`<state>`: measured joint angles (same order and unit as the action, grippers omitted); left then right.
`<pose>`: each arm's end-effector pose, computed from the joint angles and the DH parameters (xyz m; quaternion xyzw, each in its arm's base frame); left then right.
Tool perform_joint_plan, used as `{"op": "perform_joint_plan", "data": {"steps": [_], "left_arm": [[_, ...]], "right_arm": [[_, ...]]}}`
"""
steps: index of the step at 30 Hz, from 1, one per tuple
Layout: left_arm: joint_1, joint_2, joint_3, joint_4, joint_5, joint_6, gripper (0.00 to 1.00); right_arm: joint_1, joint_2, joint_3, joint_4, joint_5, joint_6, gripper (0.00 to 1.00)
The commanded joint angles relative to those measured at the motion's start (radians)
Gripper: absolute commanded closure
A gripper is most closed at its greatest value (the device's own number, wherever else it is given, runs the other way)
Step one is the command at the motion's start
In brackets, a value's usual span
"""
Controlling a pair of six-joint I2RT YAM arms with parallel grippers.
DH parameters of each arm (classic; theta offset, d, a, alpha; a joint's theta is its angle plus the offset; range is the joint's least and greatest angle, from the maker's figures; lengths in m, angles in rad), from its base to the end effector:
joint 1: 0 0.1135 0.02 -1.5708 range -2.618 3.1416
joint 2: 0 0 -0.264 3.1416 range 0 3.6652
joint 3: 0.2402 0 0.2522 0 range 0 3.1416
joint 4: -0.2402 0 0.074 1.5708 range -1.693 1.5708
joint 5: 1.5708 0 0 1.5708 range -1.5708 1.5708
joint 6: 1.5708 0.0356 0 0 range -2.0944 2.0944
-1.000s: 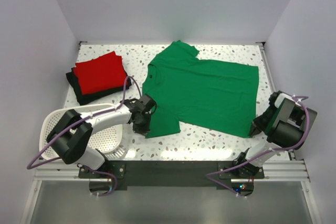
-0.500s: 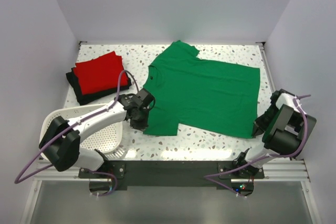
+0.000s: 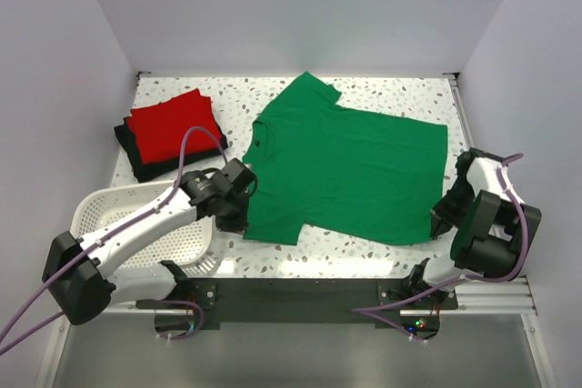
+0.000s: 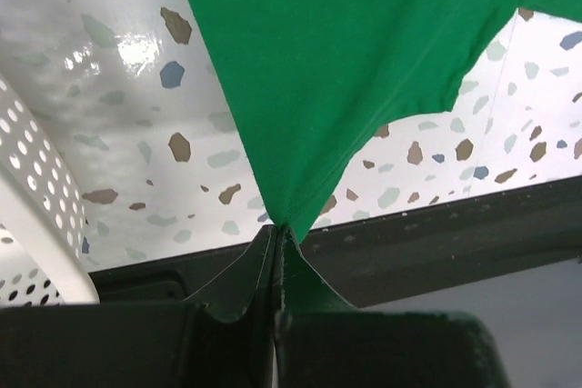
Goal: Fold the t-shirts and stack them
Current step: Fold the tshirt
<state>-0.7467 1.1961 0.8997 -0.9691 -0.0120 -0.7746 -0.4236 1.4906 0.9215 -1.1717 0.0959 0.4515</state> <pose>0.1530 -0.1410 0.2405 -0.0147 0.9882 -0.1005 0.1142 0.1983 -0.0931 0.1873 -0.4180 -0.9032 0.0489 0.0841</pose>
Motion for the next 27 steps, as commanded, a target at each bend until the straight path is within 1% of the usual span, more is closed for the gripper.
{"op": "perform_joint_plan", "data": {"steps": [1,2,3,6,7,8,11,17,20,21,24,25,27], "left_arm": [[-0.02,-0.012,0.048,-0.031,0.015,-0.049,1.0],[-0.02,0.002,0.065,-0.023,0.015,-0.04,1.0],[-0.02,0.022,0.083,-0.016,-0.015,-0.017,1.0],[-0.022,0.12,0.185,-0.011,-0.072,0.044,1.0],[-0.019,0.175,0.246,-0.014,-0.091,0.061,1.0],[-0.017,0.203,0.277,-0.017,-0.129,0.076,1.0],[0.004,0.296,0.382,-0.01,-0.167,0.139,1.0],[0.091,0.44,0.54,0.055,-0.178,0.268,1.0],[0.11,0.513,0.625,0.076,-0.166,0.31,1.0],[0.112,0.552,0.668,0.095,-0.16,0.345,1.0],[0.122,0.62,0.751,0.09,-0.152,0.394,1.0],[0.13,0.663,0.813,0.086,-0.152,0.405,1.0],[0.139,0.701,0.872,0.086,-0.155,0.437,1.0]], "right_arm": [[0.014,-0.038,0.034,-0.031,-0.001,-0.008,1.0],[0.014,-0.036,0.036,-0.029,-0.005,-0.013,1.0],[0.014,-0.036,0.039,-0.026,-0.012,-0.017,1.0],[0.014,-0.029,0.053,-0.016,-0.024,-0.033,1.0],[0.014,-0.026,0.057,-0.011,-0.025,-0.042,1.0],[0.013,-0.021,0.069,-0.008,-0.03,-0.043,1.0],[0.014,0.013,0.102,0.01,-0.054,-0.053,1.0],[0.013,0.128,0.206,0.038,-0.074,-0.076,1.0],[0.014,0.183,0.266,0.049,-0.087,-0.077,1.0],[0.014,0.197,0.28,0.056,-0.091,-0.077,1.0],[0.013,0.253,0.341,0.061,-0.114,-0.073,1.0],[0.013,0.269,0.358,0.06,-0.114,-0.071,1.0],[0.013,0.312,0.408,0.063,-0.117,-0.07,1.0]]}}
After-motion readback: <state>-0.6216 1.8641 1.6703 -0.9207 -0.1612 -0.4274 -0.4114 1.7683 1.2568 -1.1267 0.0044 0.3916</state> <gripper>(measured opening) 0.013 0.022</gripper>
